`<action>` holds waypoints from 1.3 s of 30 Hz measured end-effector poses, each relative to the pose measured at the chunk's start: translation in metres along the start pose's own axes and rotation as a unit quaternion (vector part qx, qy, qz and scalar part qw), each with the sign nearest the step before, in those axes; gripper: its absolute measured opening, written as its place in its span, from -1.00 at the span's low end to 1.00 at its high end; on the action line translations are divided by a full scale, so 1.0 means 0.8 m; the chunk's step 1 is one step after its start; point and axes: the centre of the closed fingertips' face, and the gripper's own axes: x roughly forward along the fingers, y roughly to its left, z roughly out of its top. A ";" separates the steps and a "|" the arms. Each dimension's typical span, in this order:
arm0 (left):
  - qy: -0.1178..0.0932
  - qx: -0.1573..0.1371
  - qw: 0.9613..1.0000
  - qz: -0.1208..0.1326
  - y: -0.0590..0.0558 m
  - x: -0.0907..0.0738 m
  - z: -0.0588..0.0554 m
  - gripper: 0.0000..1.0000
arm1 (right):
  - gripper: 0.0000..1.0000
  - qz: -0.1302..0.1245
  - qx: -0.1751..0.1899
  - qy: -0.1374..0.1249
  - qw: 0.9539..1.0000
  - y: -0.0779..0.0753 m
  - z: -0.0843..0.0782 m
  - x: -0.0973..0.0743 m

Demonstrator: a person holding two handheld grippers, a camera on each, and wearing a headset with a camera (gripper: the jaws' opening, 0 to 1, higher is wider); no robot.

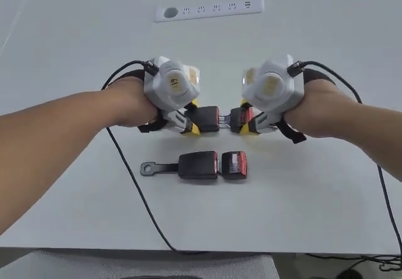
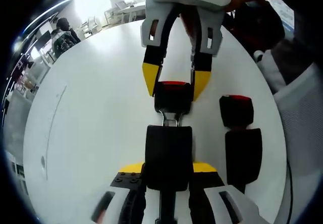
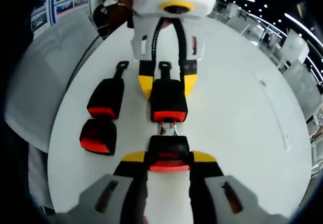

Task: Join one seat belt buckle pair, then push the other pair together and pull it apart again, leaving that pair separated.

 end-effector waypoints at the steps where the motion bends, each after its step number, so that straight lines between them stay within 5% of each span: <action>1: -0.001 0.000 1.000 0.000 0.000 0.000 0.000 -0.35 | -0.43 0.002 0.003 -0.006 1.000 0.000 0.000 -0.001; 19: -0.010 0.002 1.000 -0.003 0.001 0.002 0.003 -0.36 | -0.48 0.001 0.001 0.014 1.000 0.002 0.026 0.013; 32: -0.009 0.000 1.000 -0.002 0.002 0.002 0.002 -0.35 | -0.44 -0.002 0.000 0.018 1.000 0.005 0.025 0.005; 39: -0.013 0.002 1.000 -0.004 0.002 0.001 -0.001 -0.35 | -0.42 0.002 0.009 0.008 1.000 0.005 0.001 -0.009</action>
